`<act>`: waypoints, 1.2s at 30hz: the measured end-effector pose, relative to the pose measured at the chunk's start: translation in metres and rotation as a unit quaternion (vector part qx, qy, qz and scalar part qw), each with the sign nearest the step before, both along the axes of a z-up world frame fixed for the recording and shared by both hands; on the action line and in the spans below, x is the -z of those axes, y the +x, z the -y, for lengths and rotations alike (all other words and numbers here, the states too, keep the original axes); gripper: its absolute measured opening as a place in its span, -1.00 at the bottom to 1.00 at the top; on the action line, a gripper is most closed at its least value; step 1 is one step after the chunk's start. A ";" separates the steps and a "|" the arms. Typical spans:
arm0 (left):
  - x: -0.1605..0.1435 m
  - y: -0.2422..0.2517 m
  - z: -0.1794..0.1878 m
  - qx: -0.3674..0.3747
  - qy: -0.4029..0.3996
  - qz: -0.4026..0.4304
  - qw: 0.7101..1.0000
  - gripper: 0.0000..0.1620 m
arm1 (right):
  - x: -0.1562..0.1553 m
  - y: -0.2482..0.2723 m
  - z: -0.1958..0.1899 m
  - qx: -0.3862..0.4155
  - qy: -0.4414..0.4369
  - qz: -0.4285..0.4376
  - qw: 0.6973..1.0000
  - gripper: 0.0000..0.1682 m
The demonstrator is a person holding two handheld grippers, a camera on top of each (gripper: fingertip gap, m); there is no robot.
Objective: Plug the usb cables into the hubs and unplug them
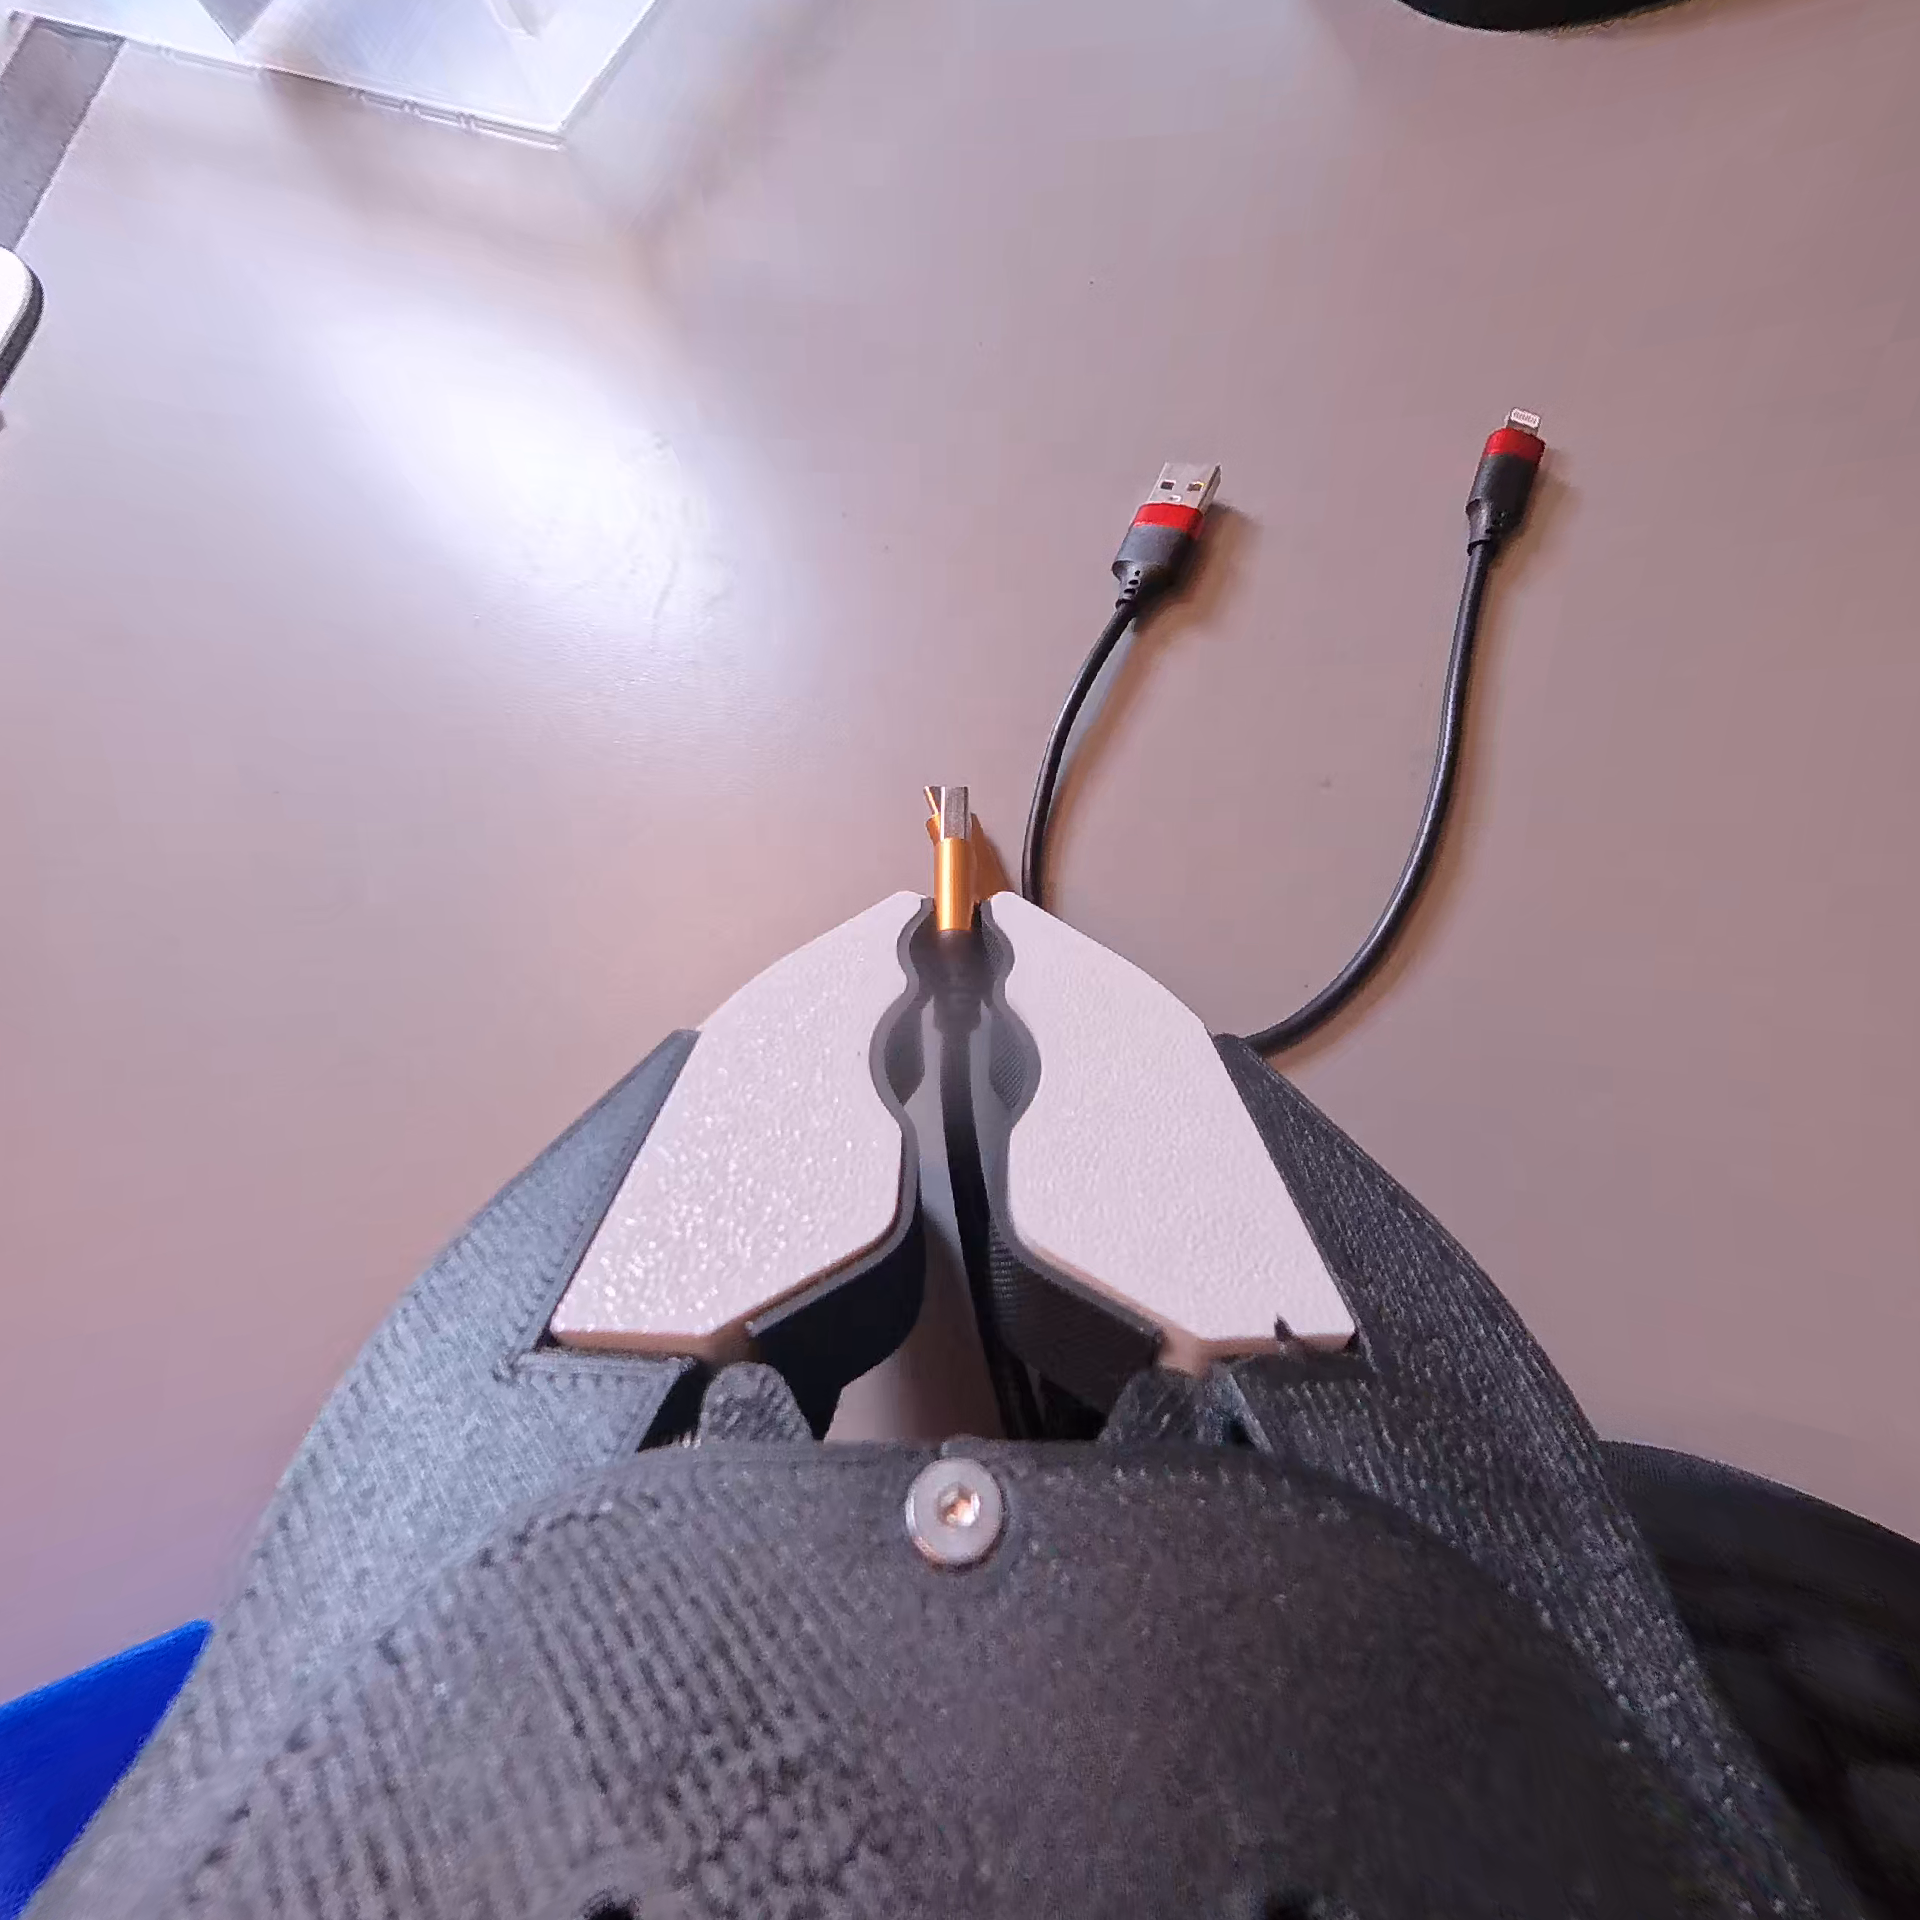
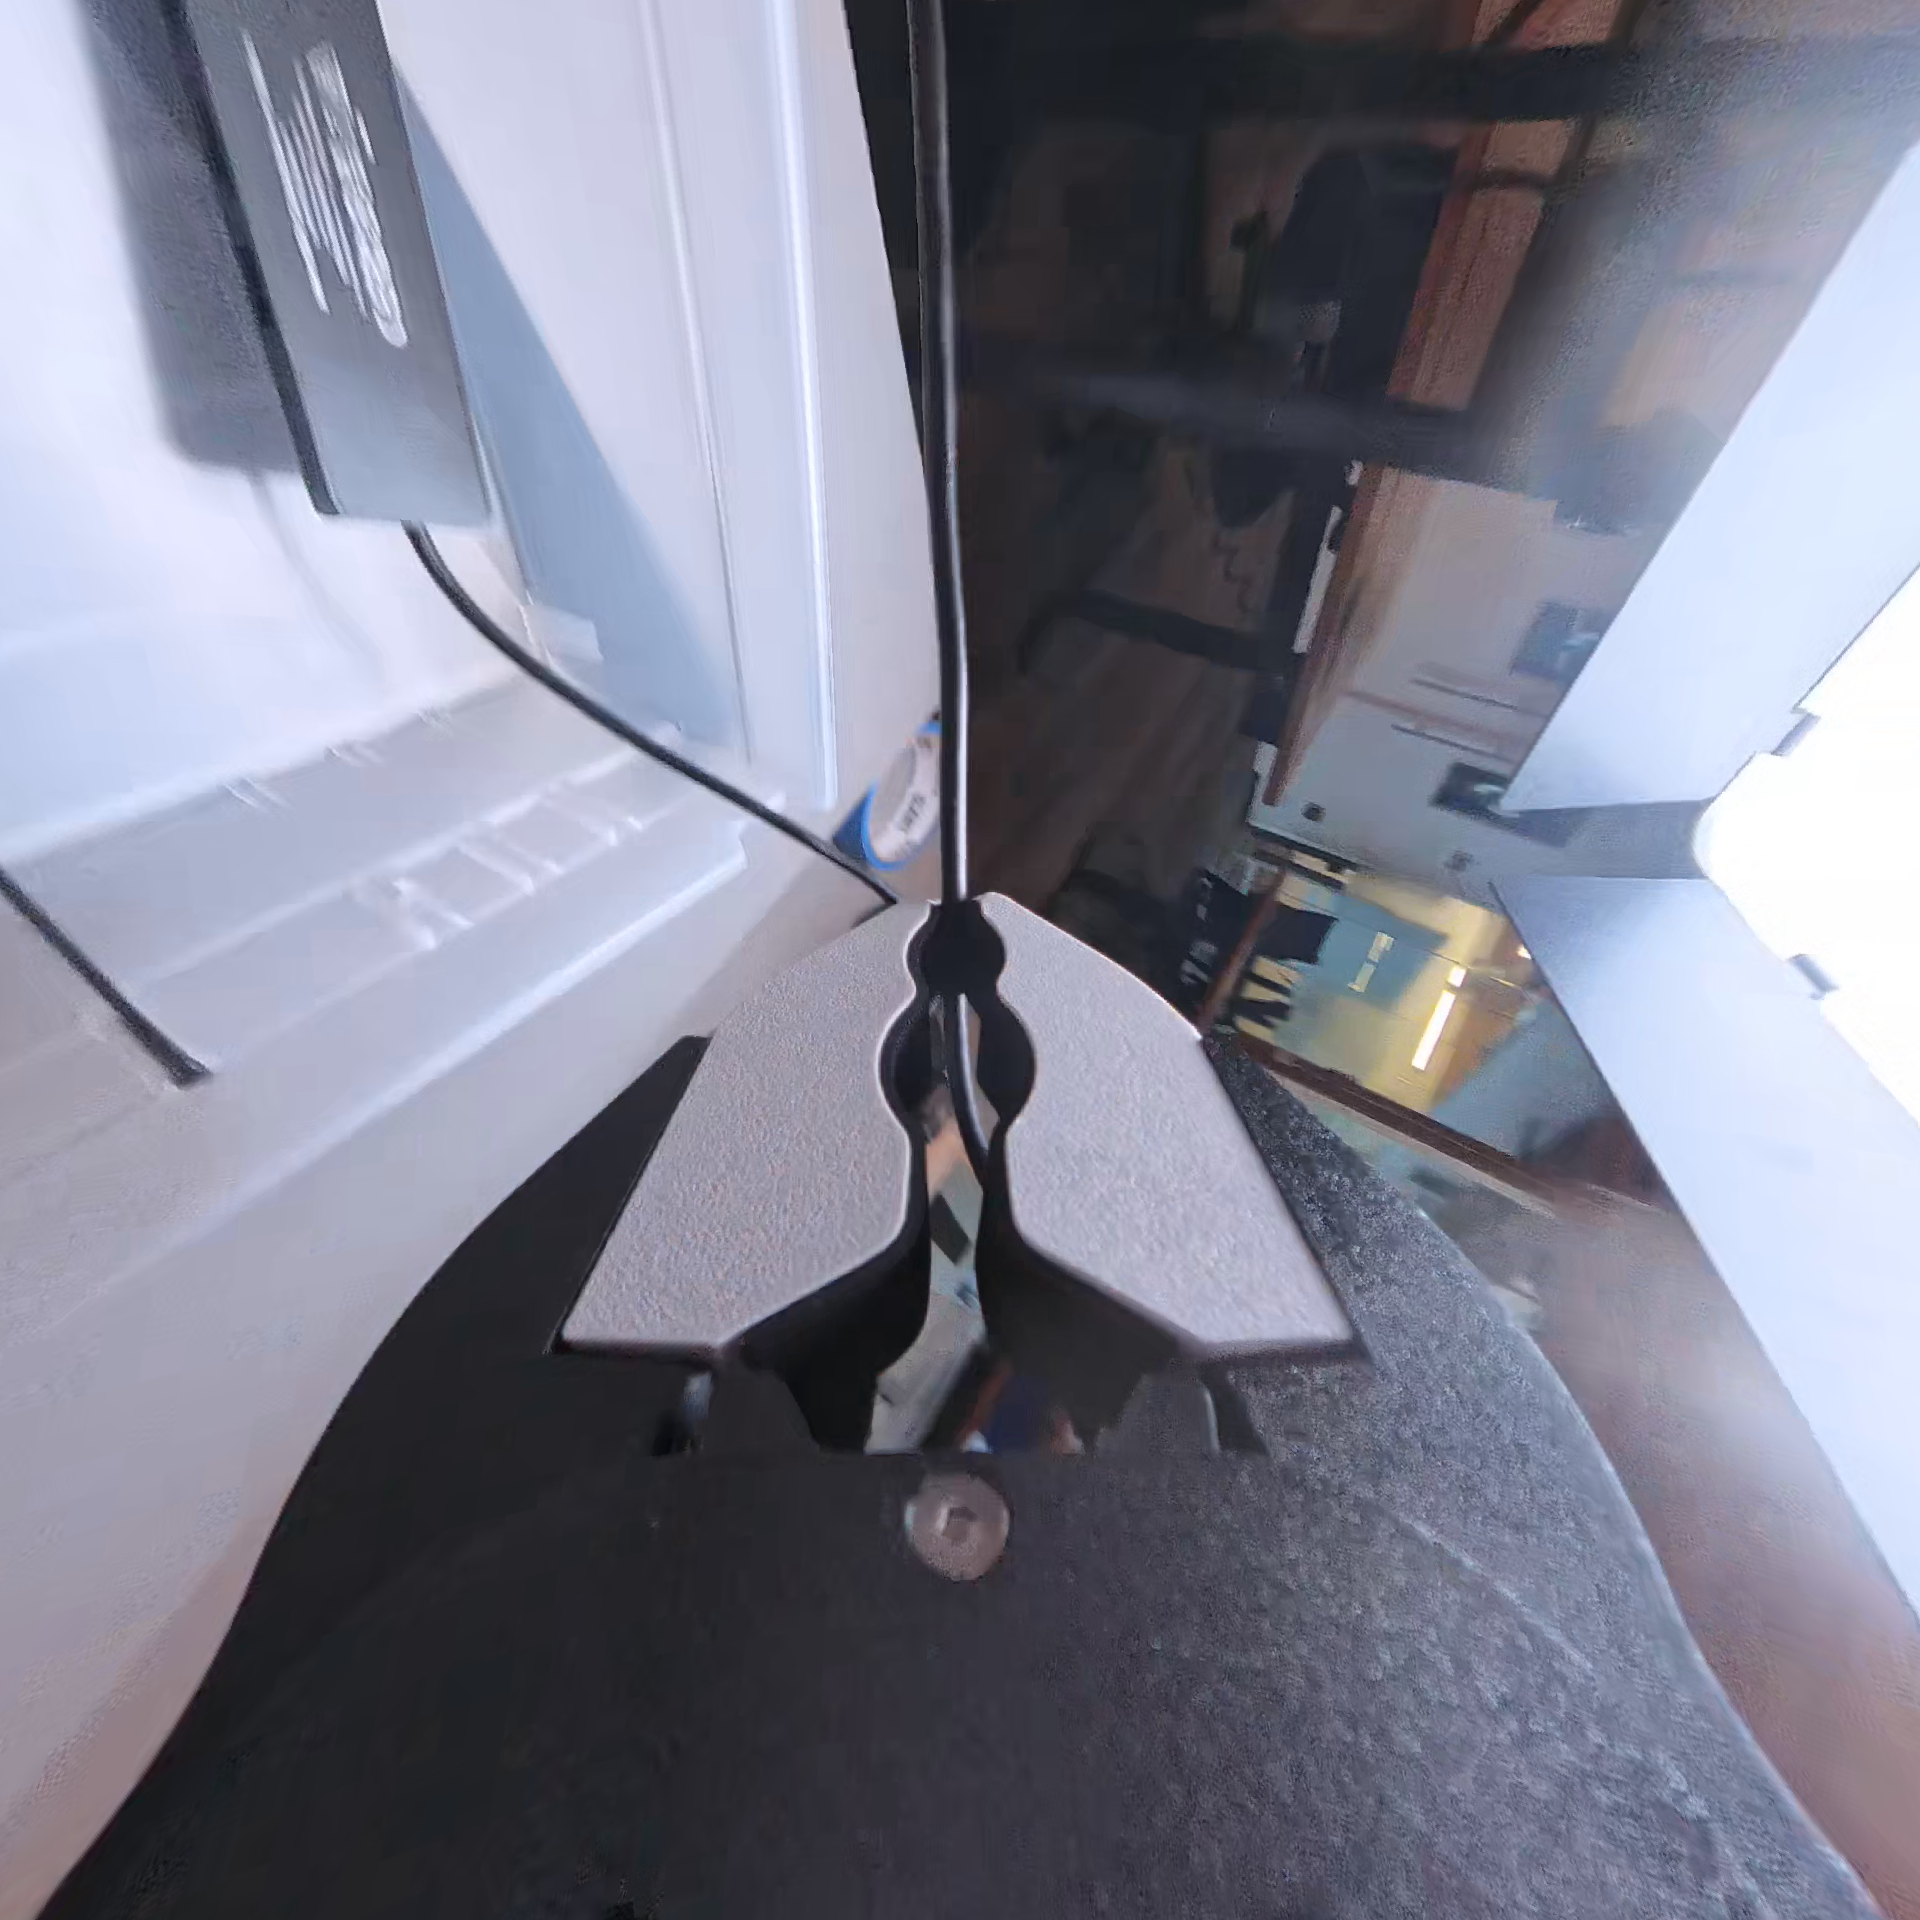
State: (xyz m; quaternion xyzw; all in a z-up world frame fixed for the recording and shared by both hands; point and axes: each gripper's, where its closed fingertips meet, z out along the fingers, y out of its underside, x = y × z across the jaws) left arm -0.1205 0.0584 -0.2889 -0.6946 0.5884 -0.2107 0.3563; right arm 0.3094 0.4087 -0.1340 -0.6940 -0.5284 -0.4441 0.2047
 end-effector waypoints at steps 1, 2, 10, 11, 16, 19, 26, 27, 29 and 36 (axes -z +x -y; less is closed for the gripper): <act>0.000 0.000 0.000 0.000 -0.001 0.001 1.000 -0.91 | 0.003 0.008 -0.001 0.005 0.000 0.035 0.999 -0.96; 0.000 0.000 -0.001 -0.001 -0.003 0.003 1.000 -0.91 | 0.003 0.016 -0.001 0.012 0.001 0.059 0.998 -0.96; 0.001 -0.001 -0.003 -0.005 -0.020 0.017 1.000 -0.91 | -0.025 0.052 0.001 0.016 0.011 0.142 0.990 -0.95; 0.001 -0.001 -0.003 -0.006 -0.020 0.017 1.000 -0.91 | -0.028 0.053 0.001 0.013 0.010 0.159 0.987 -0.95; 0.002 -0.002 -0.005 -0.007 -0.011 0.008 1.000 -0.91 | -0.036 0.063 0.001 -0.001 -0.008 0.247 0.969 -0.95; 0.003 -0.002 -0.005 -0.005 -0.006 0.005 1.000 -0.91 | -0.023 0.044 0.002 -0.035 -0.025 0.243 0.969 -0.95; 0.001 -0.002 -0.004 -0.005 0.004 0.004 1.000 -0.91 | 0.054 -0.080 0.003 -0.118 -0.095 -0.064 0.986 -0.95; 0.000 -0.002 -0.004 -0.005 0.007 0.004 1.000 -0.91 | 0.063 -0.096 0.003 -0.126 -0.107 -0.113 0.980 -0.95; -0.002 -0.001 -0.004 -0.004 0.007 0.006 1.000 -0.91 | 0.075 -0.121 0.001 -0.132 -0.121 -0.202 0.963 -0.95; -0.001 0.000 -0.002 0.002 0.012 0.003 1.000 -0.91 | 0.105 -0.116 -0.002 -0.024 -0.178 -0.426 0.887 -0.95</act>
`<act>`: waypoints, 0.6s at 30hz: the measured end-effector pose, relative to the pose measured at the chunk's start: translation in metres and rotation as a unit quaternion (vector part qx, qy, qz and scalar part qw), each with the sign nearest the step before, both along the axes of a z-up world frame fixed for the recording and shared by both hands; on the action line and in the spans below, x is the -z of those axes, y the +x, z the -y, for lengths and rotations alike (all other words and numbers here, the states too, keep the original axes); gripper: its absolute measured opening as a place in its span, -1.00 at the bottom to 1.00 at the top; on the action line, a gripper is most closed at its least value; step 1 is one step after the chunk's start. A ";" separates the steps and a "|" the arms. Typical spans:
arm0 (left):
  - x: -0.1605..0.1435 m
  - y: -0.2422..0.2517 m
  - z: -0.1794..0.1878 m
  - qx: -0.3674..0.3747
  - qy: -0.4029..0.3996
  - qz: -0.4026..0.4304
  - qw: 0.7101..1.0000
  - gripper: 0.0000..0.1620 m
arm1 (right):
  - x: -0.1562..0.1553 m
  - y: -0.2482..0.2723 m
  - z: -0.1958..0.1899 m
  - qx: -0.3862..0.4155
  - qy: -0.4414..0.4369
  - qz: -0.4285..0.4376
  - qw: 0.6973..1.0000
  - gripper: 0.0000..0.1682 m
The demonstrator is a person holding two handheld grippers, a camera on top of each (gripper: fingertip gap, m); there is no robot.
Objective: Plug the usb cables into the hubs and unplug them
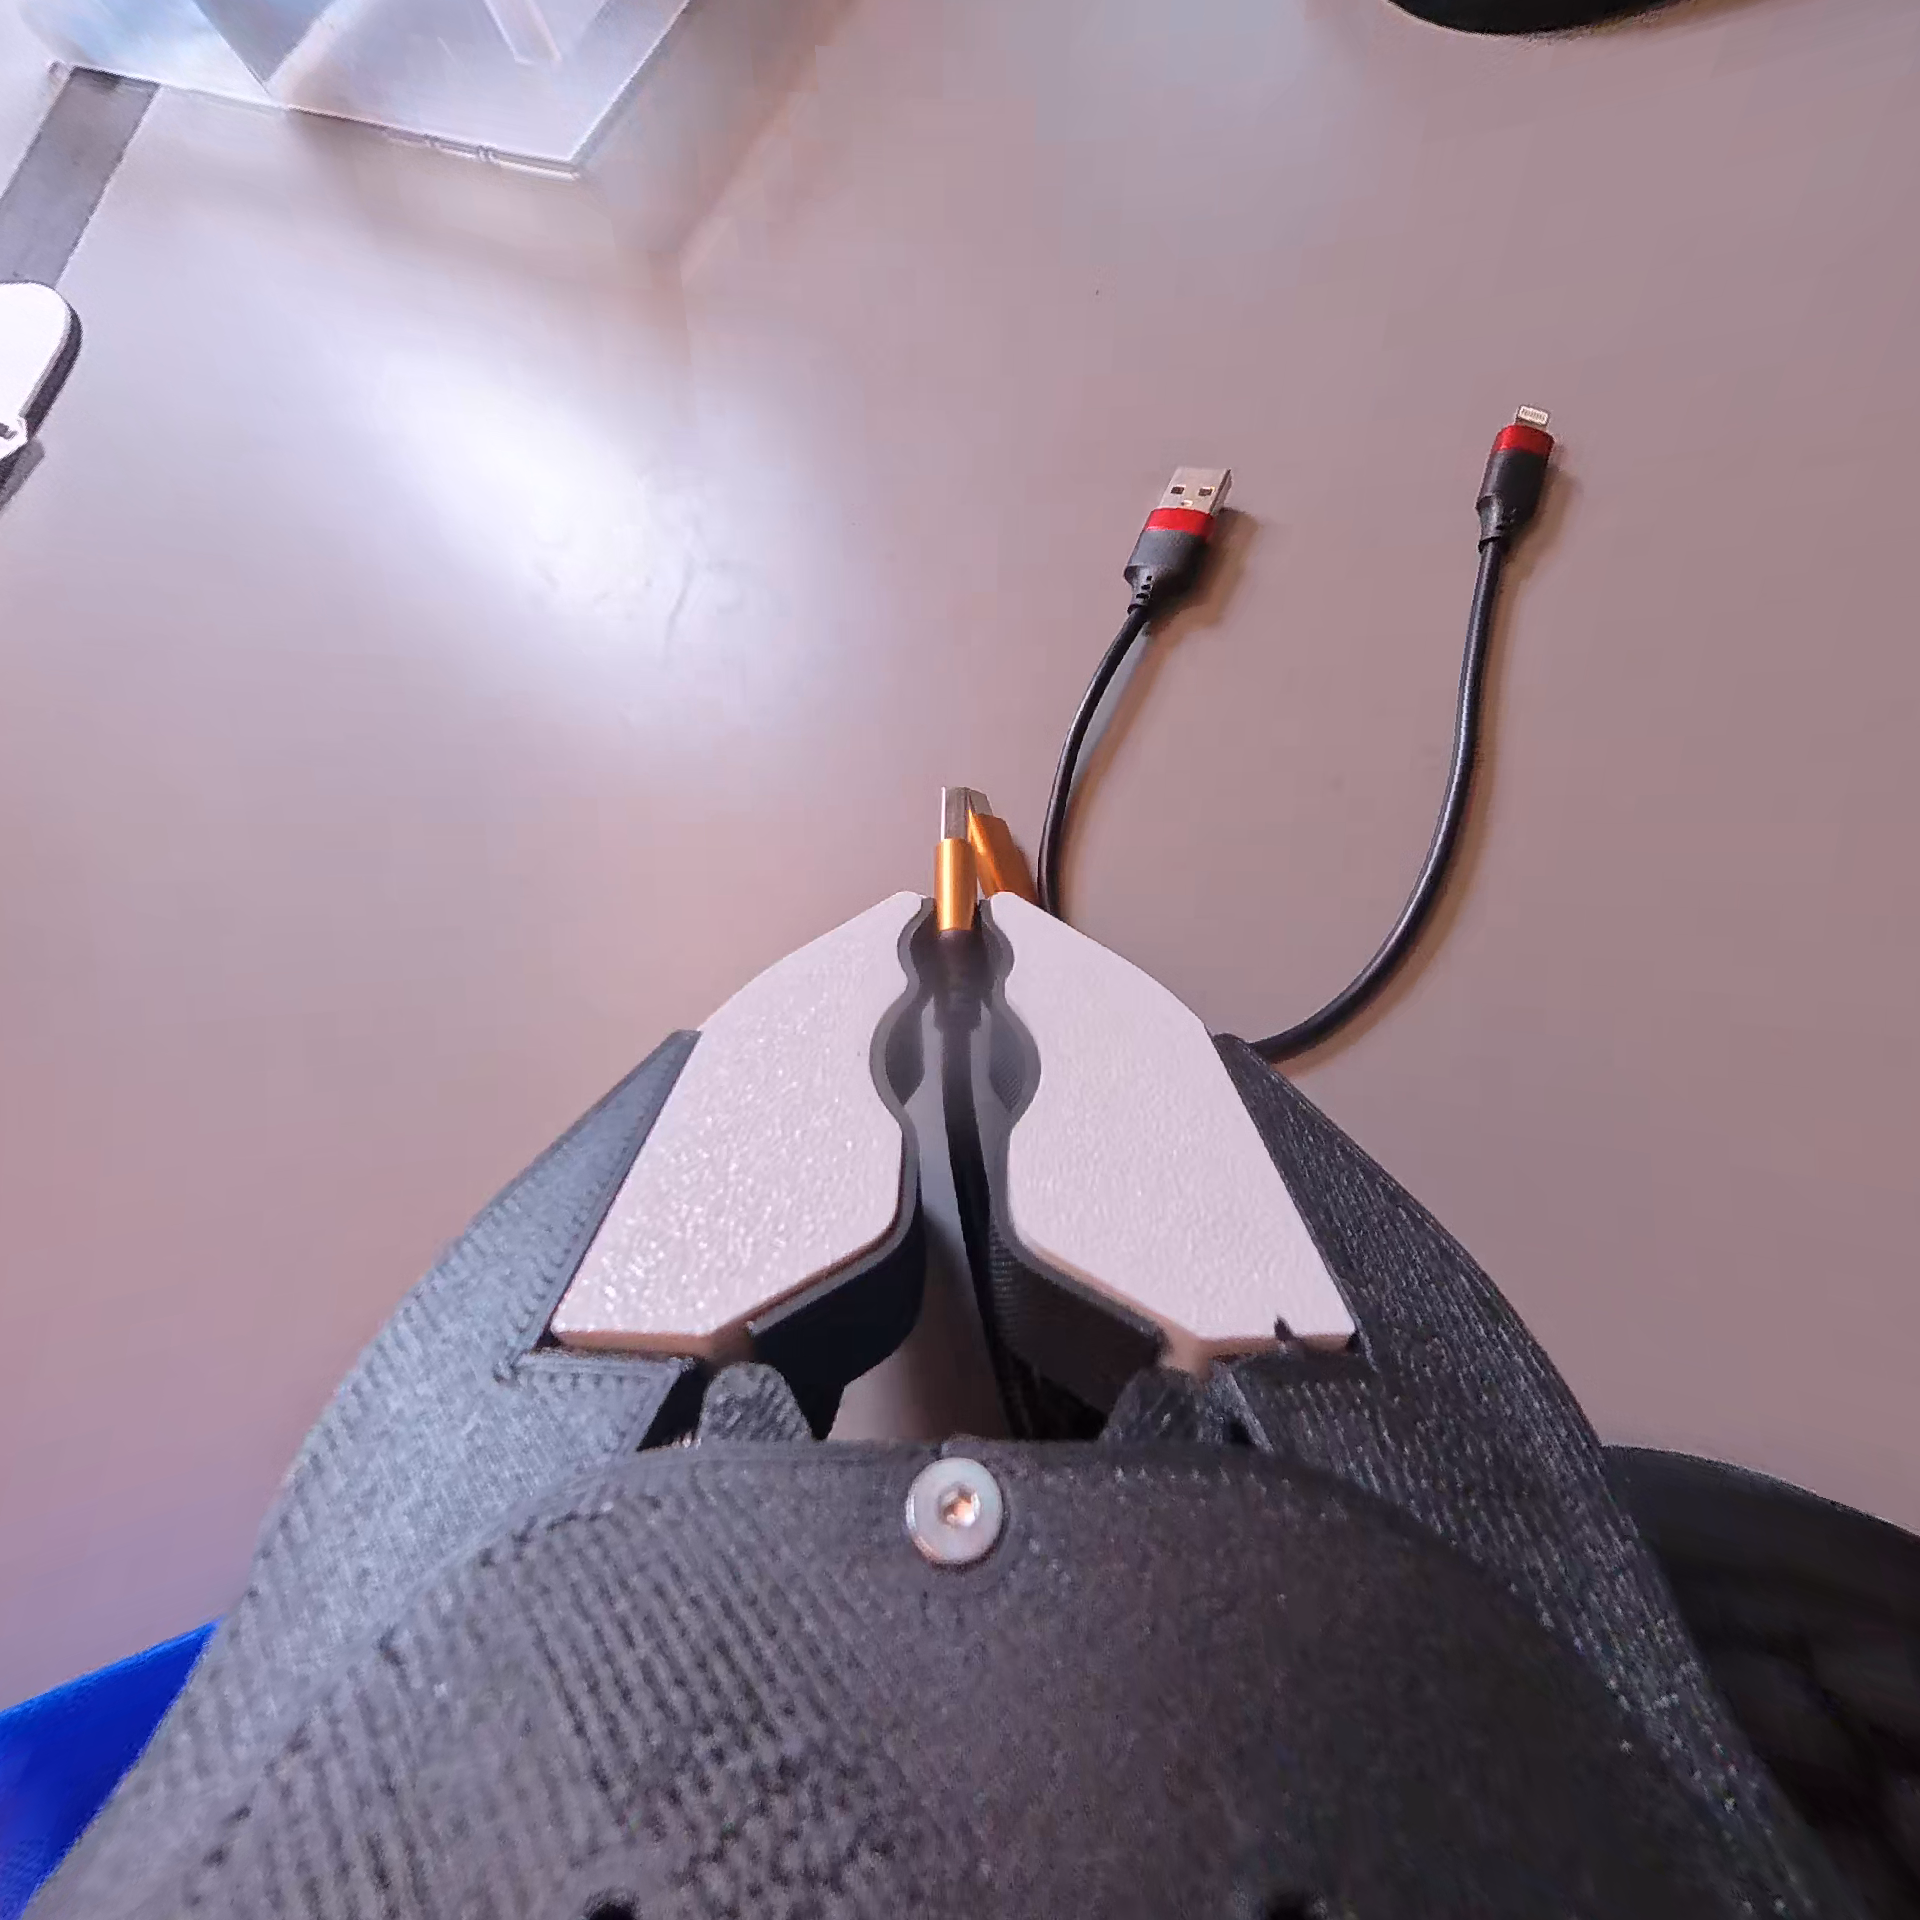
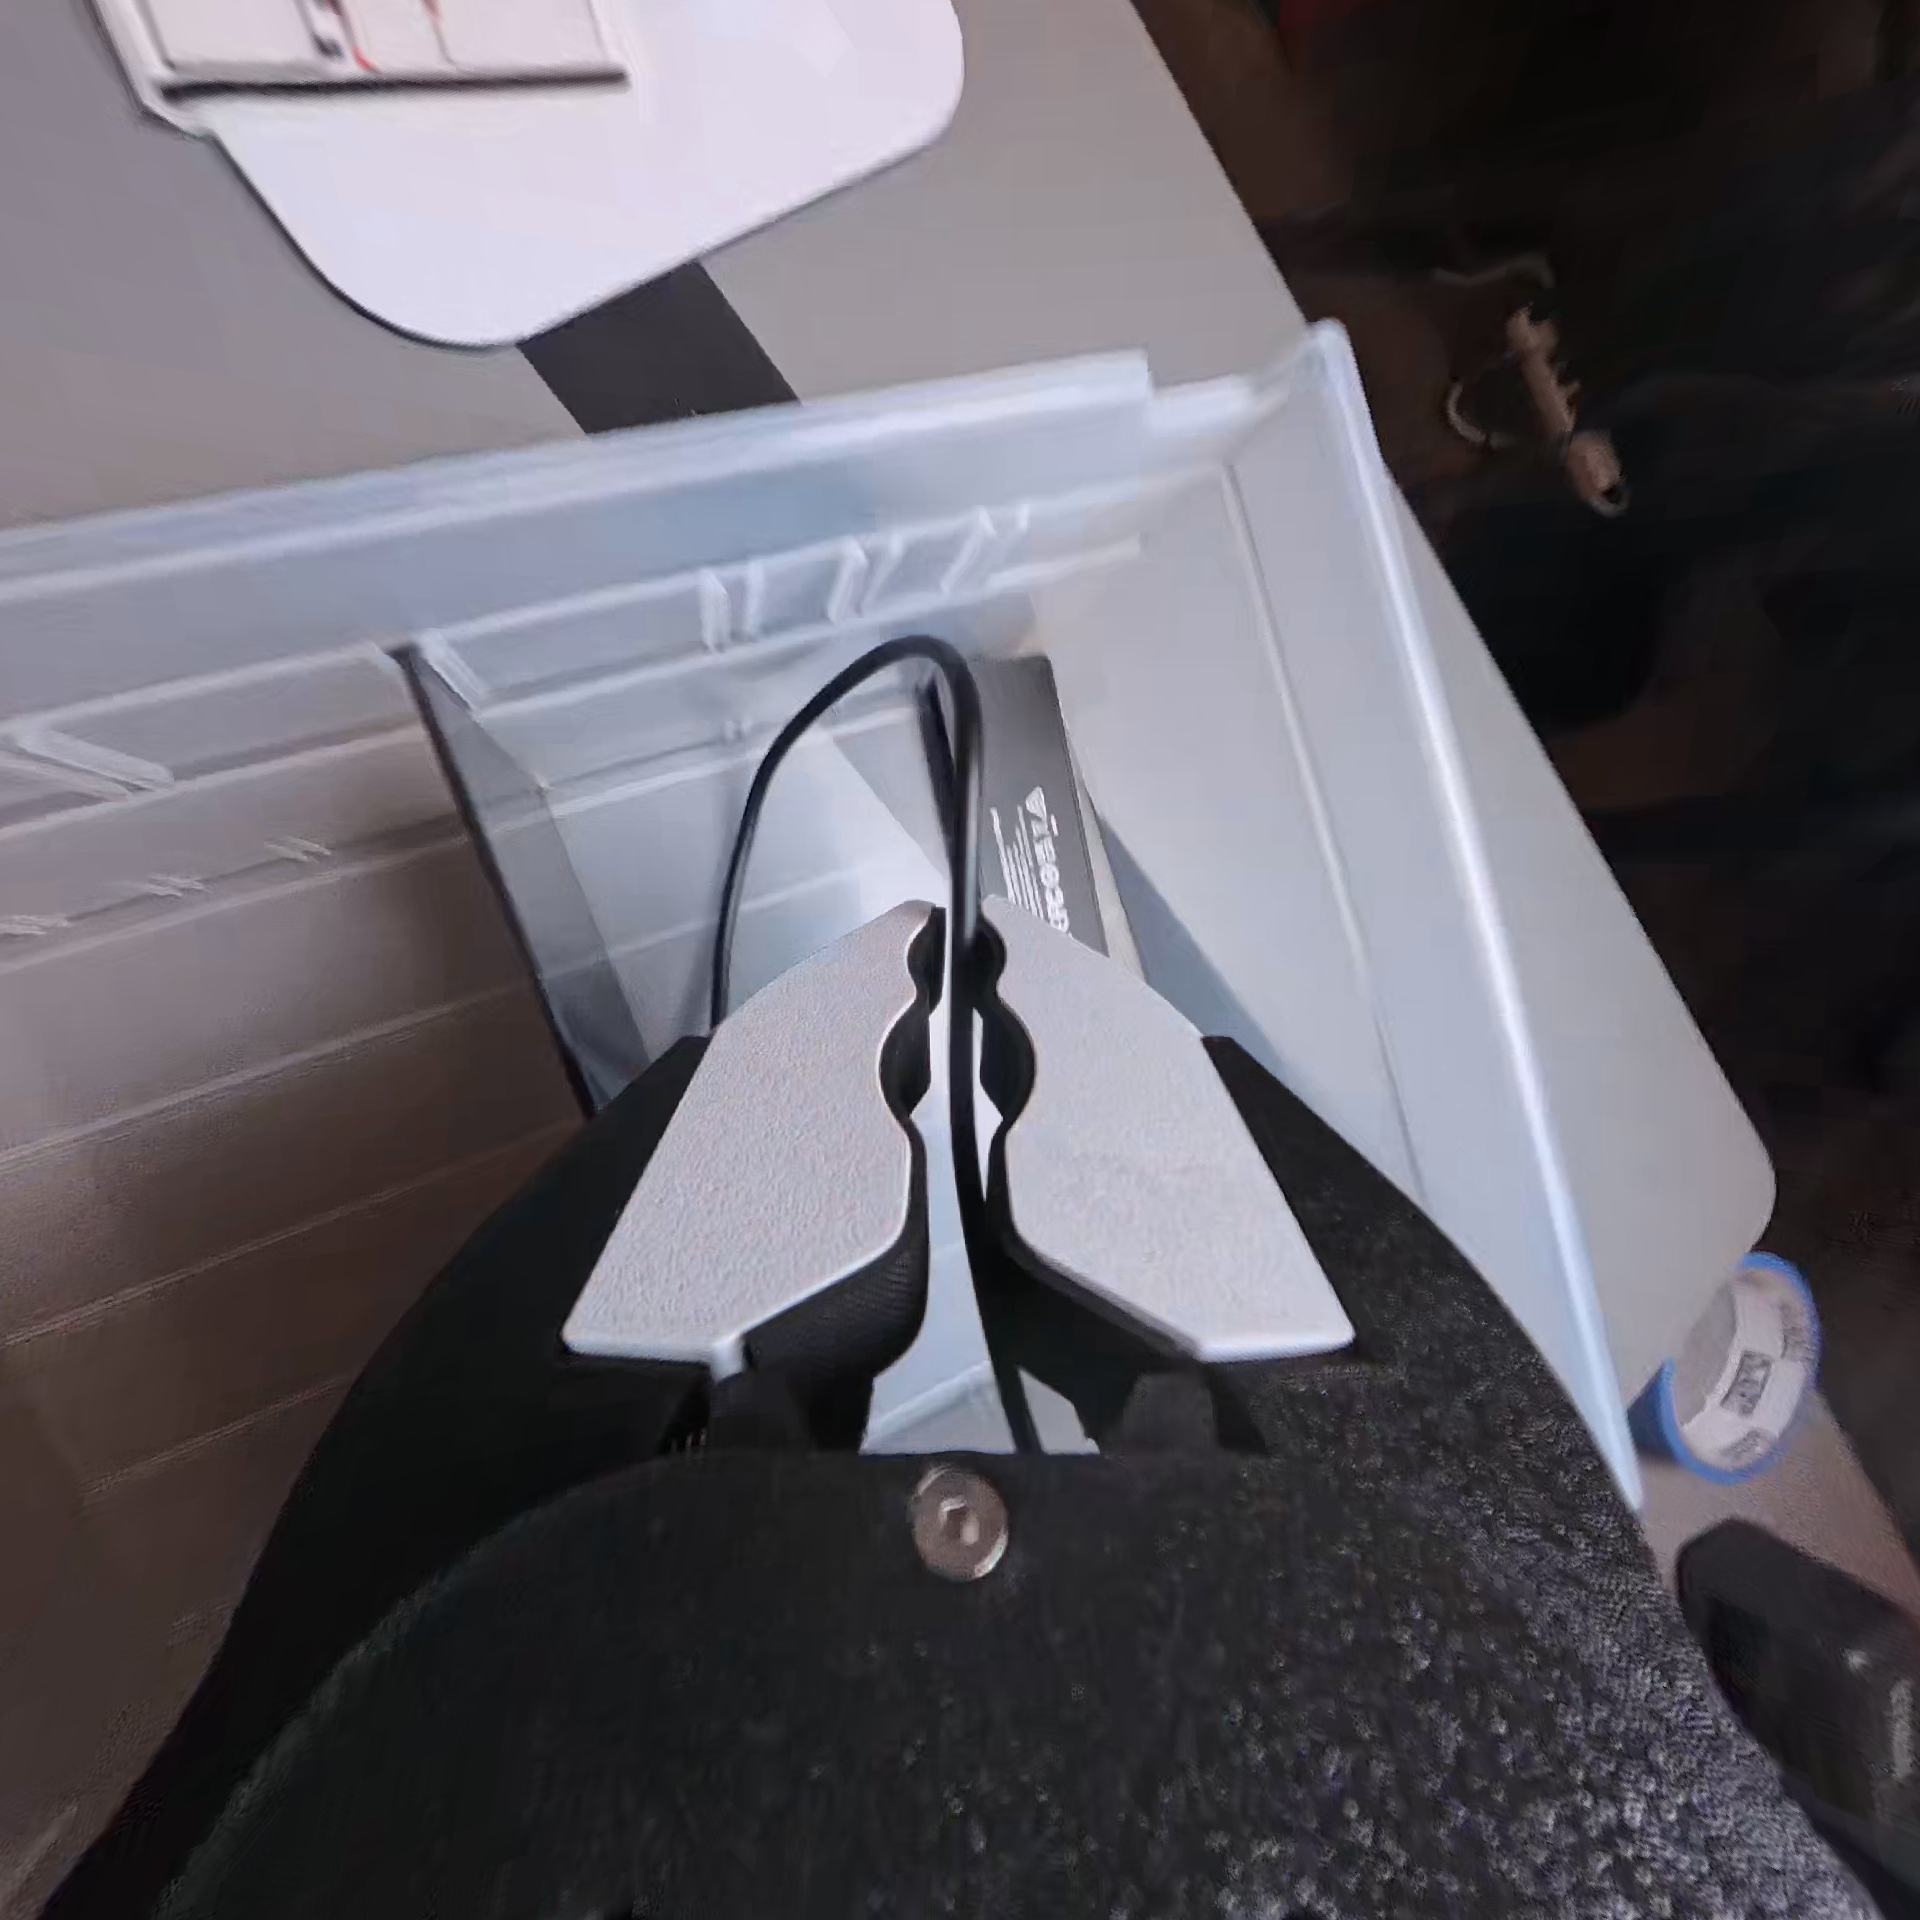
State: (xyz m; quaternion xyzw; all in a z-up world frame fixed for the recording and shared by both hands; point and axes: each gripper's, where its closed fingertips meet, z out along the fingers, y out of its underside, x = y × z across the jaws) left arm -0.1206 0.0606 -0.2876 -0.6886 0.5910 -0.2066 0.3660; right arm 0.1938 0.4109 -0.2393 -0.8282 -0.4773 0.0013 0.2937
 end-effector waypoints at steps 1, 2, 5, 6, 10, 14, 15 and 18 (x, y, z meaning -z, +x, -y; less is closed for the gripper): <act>0.000 0.000 0.000 0.001 0.000 0.000 1.000 -0.91 | 0.005 0.010 0.001 0.021 -0.007 0.012 1.000 -0.87; -0.001 0.000 0.000 0.001 0.003 0.000 1.000 -0.91 | 0.004 0.014 0.002 0.031 -0.007 0.015 0.999 -0.72; -0.002 0.001 0.001 0.004 0.005 0.001 1.000 -0.91 | -0.029 -0.001 0.011 0.015 0.047 -0.039 0.998 -0.45; -0.003 0.001 0.000 0.004 0.003 0.005 1.000 -0.89 | -0.045 -0.009 0.016 0.008 0.068 -0.063 0.996 -0.38; -0.008 0.000 -0.002 -0.007 -0.010 0.023 1.000 -0.80 | -0.107 -0.037 0.046 -0.027 0.133 -0.136 0.981 -0.30; -0.016 -0.004 -0.006 -0.020 0.002 0.029 0.999 -0.76 | -0.148 -0.069 0.092 -0.069 0.177 -0.178 0.965 -0.33; -0.017 -0.006 -0.007 -0.021 0.004 0.029 0.999 -0.76 | -0.151 -0.079 0.106 -0.080 0.179 -0.188 0.962 -0.33; -0.019 -0.007 -0.006 -0.012 0.012 0.026 1.000 -0.92 | -0.146 -0.116 0.152 -0.123 0.170 -0.219 0.953 -0.35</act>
